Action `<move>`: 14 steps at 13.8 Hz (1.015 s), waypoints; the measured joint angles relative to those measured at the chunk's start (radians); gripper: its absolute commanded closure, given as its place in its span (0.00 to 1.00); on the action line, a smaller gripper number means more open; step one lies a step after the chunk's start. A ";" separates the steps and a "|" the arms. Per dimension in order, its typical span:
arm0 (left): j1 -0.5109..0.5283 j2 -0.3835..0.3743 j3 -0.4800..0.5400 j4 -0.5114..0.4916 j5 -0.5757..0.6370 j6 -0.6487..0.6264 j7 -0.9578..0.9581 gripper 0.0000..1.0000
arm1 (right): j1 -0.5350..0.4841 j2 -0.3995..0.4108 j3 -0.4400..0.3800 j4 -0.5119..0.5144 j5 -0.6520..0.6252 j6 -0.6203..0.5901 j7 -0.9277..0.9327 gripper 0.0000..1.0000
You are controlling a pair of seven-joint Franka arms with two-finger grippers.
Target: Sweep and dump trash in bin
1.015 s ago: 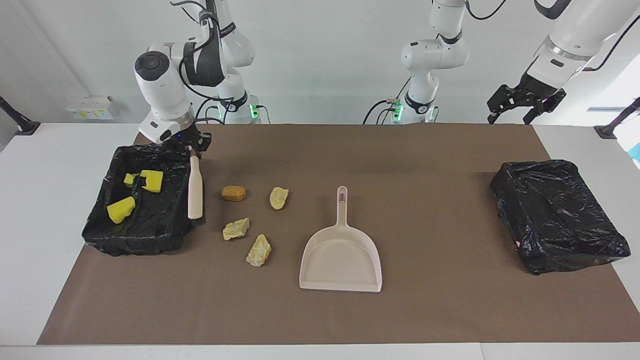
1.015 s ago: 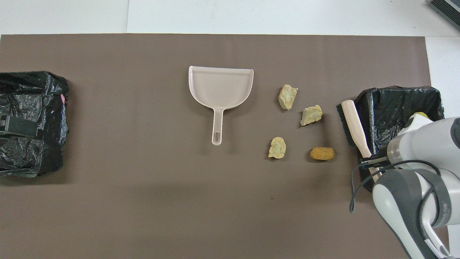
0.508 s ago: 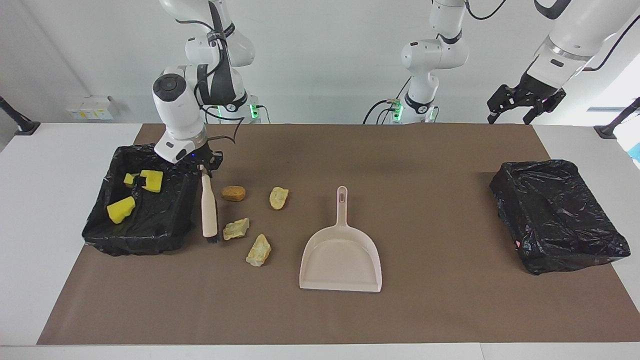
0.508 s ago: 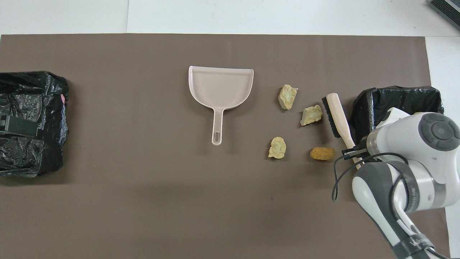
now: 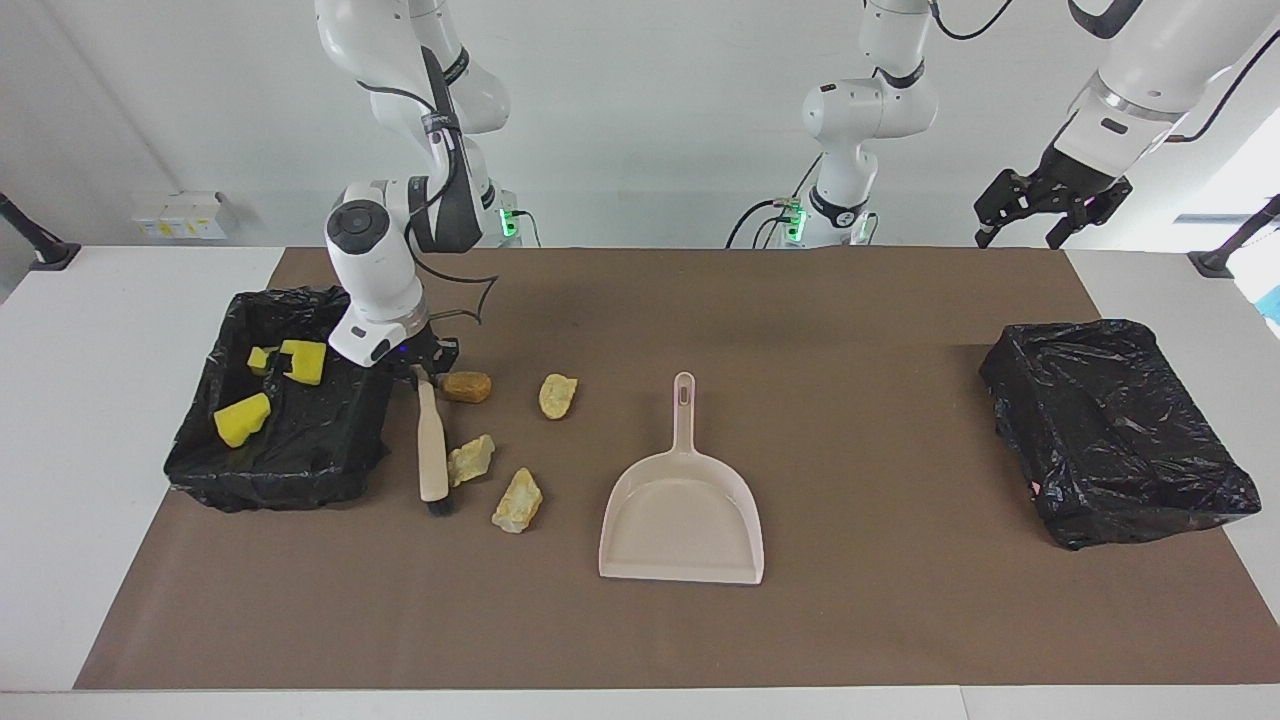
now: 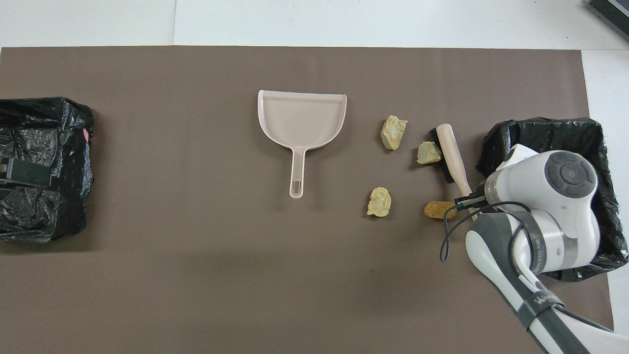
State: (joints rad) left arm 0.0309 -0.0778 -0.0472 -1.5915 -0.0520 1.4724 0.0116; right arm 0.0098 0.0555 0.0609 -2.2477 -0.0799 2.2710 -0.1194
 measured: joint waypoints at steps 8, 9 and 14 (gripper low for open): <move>0.000 0.000 0.000 0.000 0.000 0.000 0.000 0.00 | 0.028 0.000 0.002 0.077 -0.001 -0.129 -0.186 1.00; 0.000 0.000 0.000 0.000 0.000 0.000 0.000 0.00 | 0.029 0.000 0.005 0.096 -0.001 -0.141 -0.187 1.00; 0.000 0.000 0.000 0.000 0.000 0.000 0.000 0.00 | 0.030 0.003 0.008 0.186 -0.003 -0.192 -0.264 1.00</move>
State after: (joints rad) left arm 0.0309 -0.0778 -0.0472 -1.5915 -0.0520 1.4724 0.0116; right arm 0.0402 0.0586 0.0687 -2.0620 -0.0826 2.0786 -0.3832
